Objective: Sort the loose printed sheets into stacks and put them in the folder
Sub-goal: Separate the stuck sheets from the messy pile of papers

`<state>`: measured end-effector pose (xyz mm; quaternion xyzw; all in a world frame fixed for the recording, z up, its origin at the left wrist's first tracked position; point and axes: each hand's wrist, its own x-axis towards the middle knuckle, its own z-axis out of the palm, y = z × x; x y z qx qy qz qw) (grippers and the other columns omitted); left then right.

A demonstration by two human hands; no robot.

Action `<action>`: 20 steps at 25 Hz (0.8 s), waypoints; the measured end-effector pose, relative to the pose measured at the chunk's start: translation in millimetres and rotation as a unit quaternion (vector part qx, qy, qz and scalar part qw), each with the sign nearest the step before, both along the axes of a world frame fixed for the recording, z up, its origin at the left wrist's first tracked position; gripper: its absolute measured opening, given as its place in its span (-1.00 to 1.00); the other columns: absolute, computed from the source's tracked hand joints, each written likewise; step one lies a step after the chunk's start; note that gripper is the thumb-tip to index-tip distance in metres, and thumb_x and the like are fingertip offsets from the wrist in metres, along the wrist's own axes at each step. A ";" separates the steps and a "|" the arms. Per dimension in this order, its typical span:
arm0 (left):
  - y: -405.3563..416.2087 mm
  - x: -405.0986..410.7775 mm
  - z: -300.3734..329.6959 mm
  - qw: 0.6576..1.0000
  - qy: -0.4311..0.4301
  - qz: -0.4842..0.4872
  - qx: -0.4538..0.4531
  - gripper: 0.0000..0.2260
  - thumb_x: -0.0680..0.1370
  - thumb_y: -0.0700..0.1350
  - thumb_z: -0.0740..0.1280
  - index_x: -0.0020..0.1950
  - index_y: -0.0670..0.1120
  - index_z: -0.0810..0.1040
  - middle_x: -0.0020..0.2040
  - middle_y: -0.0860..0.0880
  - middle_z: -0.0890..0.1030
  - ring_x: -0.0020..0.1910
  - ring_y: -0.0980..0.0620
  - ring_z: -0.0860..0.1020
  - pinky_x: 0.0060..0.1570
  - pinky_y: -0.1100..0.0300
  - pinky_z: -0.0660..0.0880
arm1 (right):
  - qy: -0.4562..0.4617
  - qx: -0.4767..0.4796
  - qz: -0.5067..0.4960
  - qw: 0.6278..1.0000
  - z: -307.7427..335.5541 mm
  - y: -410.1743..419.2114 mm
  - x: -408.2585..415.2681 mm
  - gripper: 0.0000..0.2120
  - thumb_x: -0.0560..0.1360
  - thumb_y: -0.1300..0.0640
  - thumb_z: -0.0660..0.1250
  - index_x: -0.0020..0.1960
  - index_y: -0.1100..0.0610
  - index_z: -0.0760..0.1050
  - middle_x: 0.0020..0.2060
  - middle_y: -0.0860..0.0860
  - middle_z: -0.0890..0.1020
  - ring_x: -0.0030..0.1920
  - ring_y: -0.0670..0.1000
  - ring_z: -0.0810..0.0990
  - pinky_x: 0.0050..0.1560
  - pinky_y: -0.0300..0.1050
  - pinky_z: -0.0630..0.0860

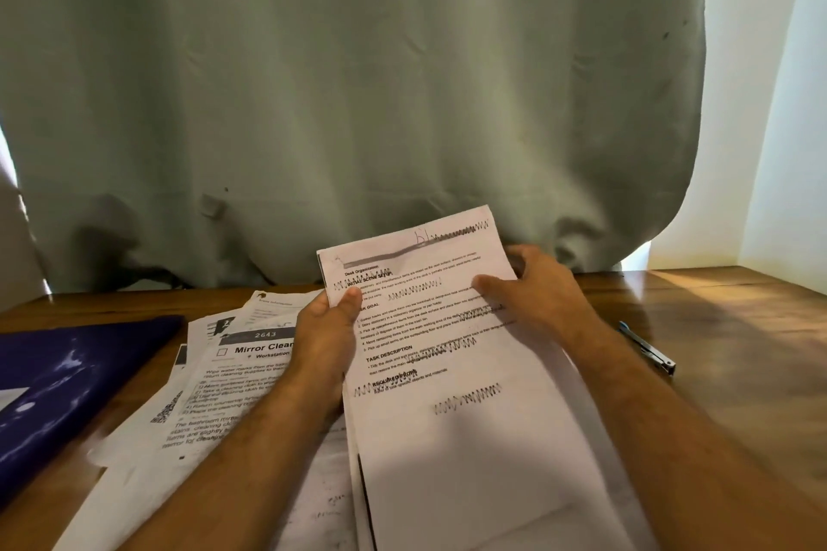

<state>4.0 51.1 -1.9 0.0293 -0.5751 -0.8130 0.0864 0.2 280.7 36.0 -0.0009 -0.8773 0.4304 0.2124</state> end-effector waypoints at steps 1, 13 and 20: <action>-3.6 -0.4 2.1 1.000 -0.001 0.002 0.005 -0.89 0.66 -0.05 0.28 0.05 0.06 0.60 -0.15 -0.03 0.75 -0.22 -0.10 0.74 -0.41 0.04 0.63 | -0.029 -0.032 0.043 0.998 1.2 3.7 1.4 -0.57 0.41 -0.02 0.51 0.23 0.06 0.54 0.04 -0.06 0.70 -0.08 -0.06 0.69 -0.06 -0.16 0.59; -21.4 -0.6 9.3 0.990 -0.035 -0.082 0.107 -0.81 0.65 -0.04 0.30 0.22 -0.07 0.56 0.03 -0.17 0.73 -0.03 -0.27 0.71 -0.06 -0.29 0.63 | -0.127 -0.255 0.208 0.936 -16.2 4.3 -2.6 -0.79 0.51 0.16 0.42 0.12 0.18 0.65 0.02 0.11 0.71 0.01 0.18 0.70 0.20 0.15 0.54; -19.8 -3.0 -0.5 0.982 -0.072 -0.171 0.029 -0.74 0.60 -0.15 0.36 0.28 -0.14 0.58 0.11 -0.22 0.70 0.09 -0.28 0.68 0.15 -0.28 0.57 | -0.054 -0.305 0.170 0.935 -15.7 -2.7 -6.7 -0.80 0.52 0.15 0.41 0.13 0.17 0.64 -0.01 0.07 0.72 -0.04 0.14 0.72 0.11 0.12 0.60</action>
